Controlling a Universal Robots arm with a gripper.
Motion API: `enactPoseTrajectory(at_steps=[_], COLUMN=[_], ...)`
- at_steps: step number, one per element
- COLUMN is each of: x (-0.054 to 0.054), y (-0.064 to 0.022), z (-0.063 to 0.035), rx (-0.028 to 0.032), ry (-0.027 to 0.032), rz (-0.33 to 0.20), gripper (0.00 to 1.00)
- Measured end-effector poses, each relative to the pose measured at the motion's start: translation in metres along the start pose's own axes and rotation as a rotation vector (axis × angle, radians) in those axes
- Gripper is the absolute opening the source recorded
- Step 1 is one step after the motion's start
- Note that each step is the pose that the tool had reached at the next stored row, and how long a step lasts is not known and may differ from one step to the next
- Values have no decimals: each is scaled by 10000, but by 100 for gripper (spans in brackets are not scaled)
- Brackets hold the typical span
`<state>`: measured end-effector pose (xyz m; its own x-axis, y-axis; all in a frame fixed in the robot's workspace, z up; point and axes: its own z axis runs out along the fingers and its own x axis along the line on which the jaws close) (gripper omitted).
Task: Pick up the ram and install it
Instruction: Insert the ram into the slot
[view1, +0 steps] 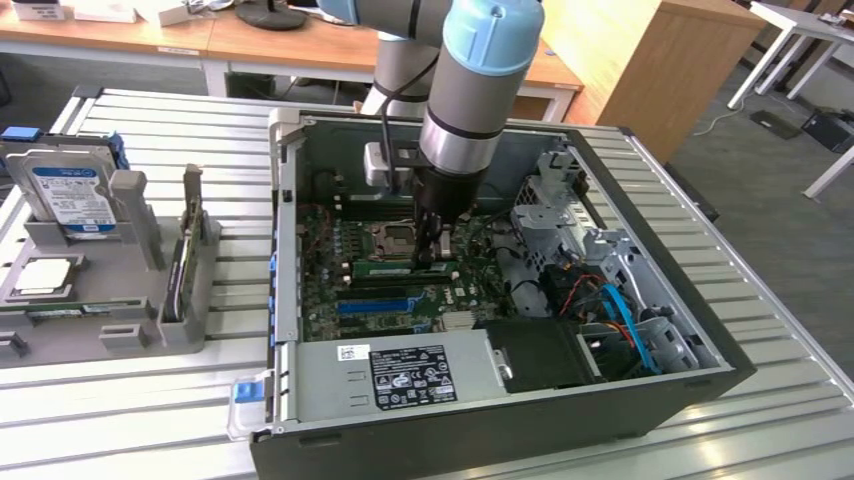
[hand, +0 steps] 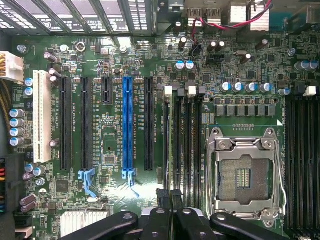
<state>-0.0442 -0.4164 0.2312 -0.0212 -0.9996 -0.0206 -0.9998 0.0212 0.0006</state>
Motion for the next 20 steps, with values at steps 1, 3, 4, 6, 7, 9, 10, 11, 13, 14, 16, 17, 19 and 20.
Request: enactPoseTrajectory(at_steps=[1, 3, 4, 6, 7, 9, 10, 11, 13, 14, 16, 17, 19, 20], x=[0, 0, 0, 0, 0, 0, 0, 0, -2, -2, -3, -3, -3, -3], y=[3, 7, 9, 9, 9, 9, 9, 9, 2, 2, 2, 2, 2, 2], z=[0, 1, 1, 2, 2, 4, 4, 4, 6, 6, 6, 6, 6, 6], rx=[3, 8, 8, 8, 8, 8, 8, 7, -9, -9, -8, -8, -8, -9], ry=[1, -1, -1, 0, 0, -1, 0, 0, 0, 0, -1, 0, 0, 0], rz=[0, -1, -1, 0, 0, 0, -1, 0, 0, 0, 0, 0, 0, 0], gripper=[12, 12, 12, 12, 12, 12, 12, 12, 12, 12, 12, 12, 12, 12])
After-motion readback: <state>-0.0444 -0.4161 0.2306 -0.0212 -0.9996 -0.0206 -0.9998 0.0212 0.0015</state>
